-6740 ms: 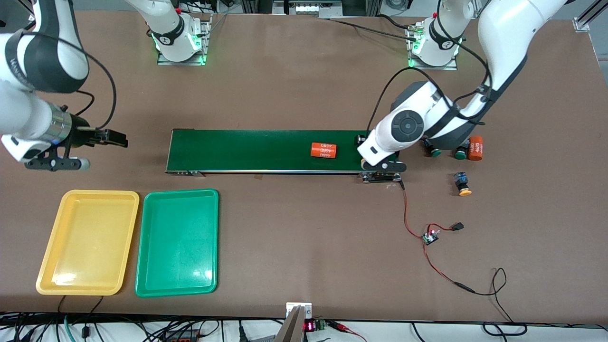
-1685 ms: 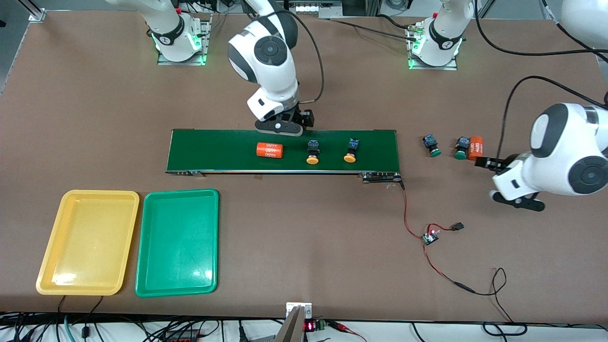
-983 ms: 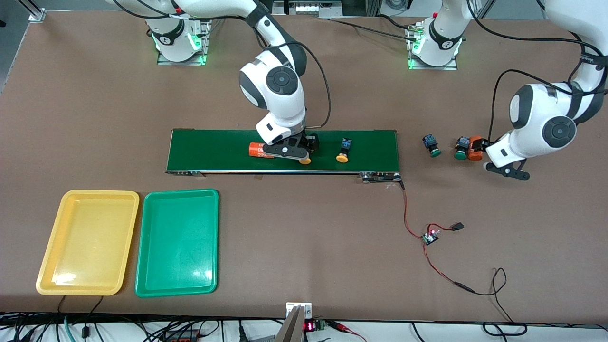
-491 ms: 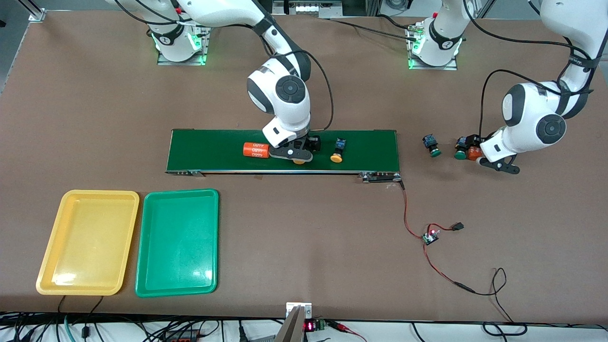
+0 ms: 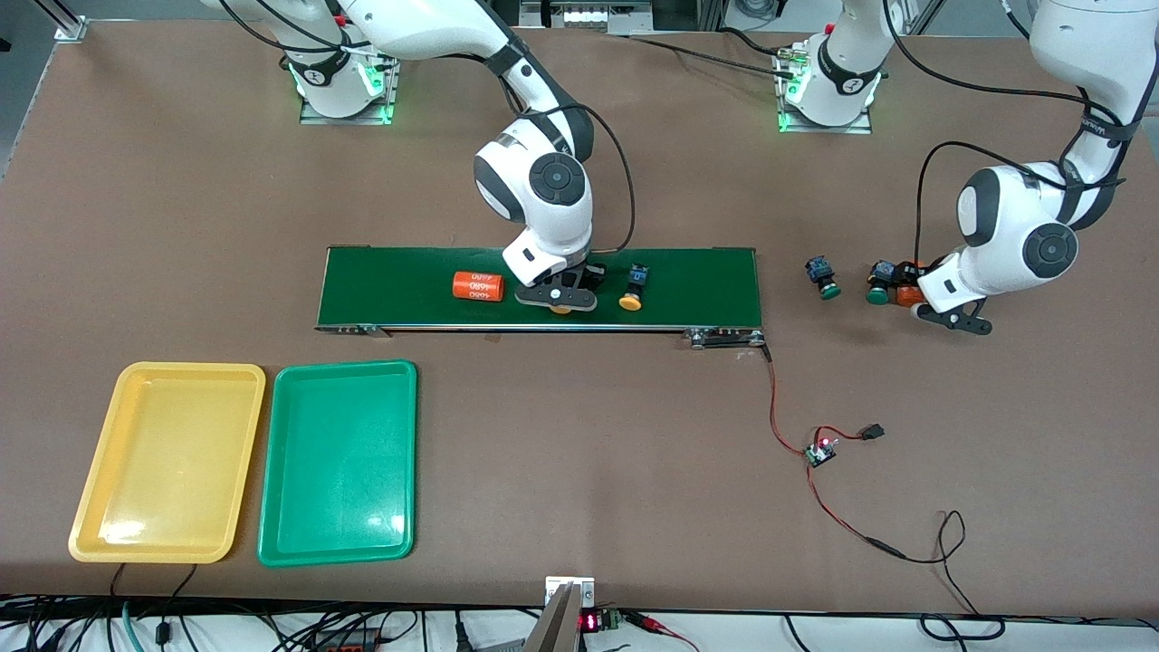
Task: Sort buttons by color to trays
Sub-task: 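Carry the button to the yellow tray while the left gripper grasps the battery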
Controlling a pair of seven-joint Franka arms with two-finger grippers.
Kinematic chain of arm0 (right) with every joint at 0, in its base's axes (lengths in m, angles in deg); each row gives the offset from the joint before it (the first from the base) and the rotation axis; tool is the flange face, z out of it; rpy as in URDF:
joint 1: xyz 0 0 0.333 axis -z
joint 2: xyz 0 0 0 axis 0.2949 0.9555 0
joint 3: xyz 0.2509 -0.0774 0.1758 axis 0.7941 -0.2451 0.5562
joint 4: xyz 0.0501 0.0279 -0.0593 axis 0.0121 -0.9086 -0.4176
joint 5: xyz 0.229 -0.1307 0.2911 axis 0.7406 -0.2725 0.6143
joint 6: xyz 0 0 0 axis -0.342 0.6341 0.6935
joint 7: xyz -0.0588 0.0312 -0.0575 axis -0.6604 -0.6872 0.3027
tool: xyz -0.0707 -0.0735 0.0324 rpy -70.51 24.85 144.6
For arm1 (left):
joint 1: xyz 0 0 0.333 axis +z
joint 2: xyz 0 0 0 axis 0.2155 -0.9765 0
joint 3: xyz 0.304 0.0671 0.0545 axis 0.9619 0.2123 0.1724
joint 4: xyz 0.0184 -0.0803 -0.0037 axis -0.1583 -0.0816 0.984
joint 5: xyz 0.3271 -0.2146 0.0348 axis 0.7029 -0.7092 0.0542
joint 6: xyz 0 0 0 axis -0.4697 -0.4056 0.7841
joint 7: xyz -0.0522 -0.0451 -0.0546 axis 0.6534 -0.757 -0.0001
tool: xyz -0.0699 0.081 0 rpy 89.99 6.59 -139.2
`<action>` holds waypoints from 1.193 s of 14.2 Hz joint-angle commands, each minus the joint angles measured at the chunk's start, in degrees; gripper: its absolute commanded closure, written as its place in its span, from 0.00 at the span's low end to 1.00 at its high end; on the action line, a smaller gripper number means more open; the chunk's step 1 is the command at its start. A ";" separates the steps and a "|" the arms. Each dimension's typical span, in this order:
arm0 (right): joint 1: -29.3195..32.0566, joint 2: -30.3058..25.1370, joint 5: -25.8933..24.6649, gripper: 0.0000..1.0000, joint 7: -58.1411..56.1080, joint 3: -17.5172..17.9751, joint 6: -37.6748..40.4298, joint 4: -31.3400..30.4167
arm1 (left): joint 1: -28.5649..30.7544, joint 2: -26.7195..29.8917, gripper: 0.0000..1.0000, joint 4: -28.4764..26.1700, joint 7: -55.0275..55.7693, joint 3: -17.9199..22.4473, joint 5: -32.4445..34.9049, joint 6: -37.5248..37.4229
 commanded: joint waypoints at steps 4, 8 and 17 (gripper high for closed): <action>10.51 -7.50 -0.05 1.00 -10.40 0.07 7.55 0.88 | -0.29 2.26 0.84 0.78 -1.77 0.58 -1.47 -0.95; 25.88 -9.27 -0.23 1.00 -27.00 -0.02 10.02 1.50 | -1.34 5.17 0.83 9.71 -1.60 -1.17 -1.55 -16.11; 53.51 -0.24 -0.49 1.00 -67.90 0.07 1.44 2.55 | -2.74 4.04 0.82 17.48 -7.38 -25.59 -2.34 -26.45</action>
